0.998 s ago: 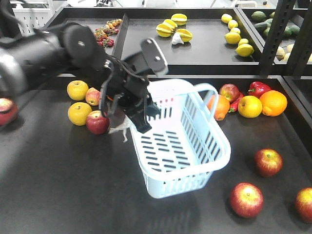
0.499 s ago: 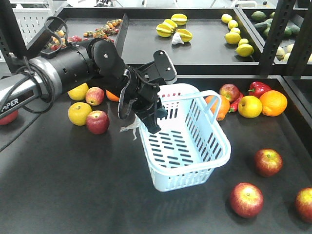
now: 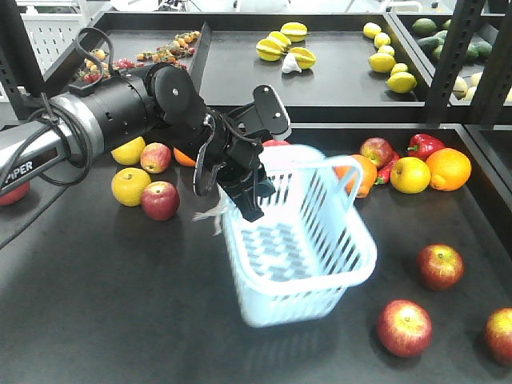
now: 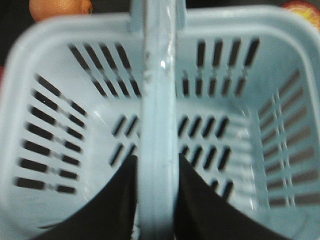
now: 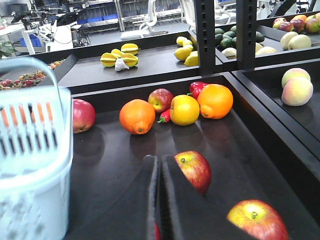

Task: Pick three apples into basket with both arms
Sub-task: 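Swing the basket over the table and lower it with the left gripper, then open the left gripper, release the handle and withdraw the left arm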

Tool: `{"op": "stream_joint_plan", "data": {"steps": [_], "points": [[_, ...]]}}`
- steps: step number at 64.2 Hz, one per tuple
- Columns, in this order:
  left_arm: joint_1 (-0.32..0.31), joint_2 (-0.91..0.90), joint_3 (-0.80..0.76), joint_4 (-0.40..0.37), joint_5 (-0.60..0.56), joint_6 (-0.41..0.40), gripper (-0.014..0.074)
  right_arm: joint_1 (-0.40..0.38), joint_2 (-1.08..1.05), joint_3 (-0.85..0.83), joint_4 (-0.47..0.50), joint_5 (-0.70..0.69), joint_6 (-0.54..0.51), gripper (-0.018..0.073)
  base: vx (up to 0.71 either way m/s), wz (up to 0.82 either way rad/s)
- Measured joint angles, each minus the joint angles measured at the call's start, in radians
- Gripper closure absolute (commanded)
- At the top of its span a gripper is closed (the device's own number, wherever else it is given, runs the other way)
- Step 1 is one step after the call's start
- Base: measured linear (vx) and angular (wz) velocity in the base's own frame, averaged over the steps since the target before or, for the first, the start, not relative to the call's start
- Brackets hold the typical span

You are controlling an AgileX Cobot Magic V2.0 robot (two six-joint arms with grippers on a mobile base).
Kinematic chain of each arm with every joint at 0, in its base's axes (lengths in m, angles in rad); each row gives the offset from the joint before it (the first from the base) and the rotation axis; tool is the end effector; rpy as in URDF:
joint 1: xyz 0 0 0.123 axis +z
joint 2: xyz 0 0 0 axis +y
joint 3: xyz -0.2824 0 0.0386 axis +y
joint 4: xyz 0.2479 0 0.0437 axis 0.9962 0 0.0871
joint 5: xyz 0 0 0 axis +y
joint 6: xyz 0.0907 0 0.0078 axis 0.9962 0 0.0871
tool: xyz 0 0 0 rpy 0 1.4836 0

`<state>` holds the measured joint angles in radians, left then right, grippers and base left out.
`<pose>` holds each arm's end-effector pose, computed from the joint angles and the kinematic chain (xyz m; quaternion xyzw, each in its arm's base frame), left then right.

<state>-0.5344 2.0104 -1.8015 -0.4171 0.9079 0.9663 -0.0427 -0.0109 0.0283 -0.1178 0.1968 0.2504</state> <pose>0.3761 -0.2564 0.2815 0.5849 0.7435 -0.1308 0.2964 0.0560 -0.0045 0.1864 0.0741 0.7464 0.0218 0.6610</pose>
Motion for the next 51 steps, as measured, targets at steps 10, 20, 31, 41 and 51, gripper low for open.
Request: {"op": "stream_joint_plan", "data": {"steps": [10, 20, 31, 41, 51], "points": [[0.000, 0.000, 0.000, -0.001, 0.007, -0.036, 0.0104, 0.000, 0.000, 0.000, 0.000, 0.000, 0.000, 0.0561, 0.00, 0.00], [0.000, 0.000, 0.000, 0.016, 0.007, -0.067, 0.0027, 0.000, 0.000, 0.000, 0.000, 0.000, 0.000, 0.0561, 0.00, 0.00], [0.000, -0.015, 0.000, 0.087, 0.039, -0.165, 0.0096, 0.000, 0.000, 0.000, 0.000, 0.000, 0.000, 0.0561, 0.00, 0.00], [0.000, -0.085, 0.000, 0.152, 0.084, -0.263, 0.0323, 0.000, 0.000, 0.000, 0.000, 0.000, 0.000, 0.0561, 0.00, 0.00], [0.000, -0.190, 0.000, 0.187, 0.181, -0.338, 0.0608, 0.000, 0.000, 0.000, 0.000, 0.000, 0.000, 0.0561, 0.00, 0.00]]}}
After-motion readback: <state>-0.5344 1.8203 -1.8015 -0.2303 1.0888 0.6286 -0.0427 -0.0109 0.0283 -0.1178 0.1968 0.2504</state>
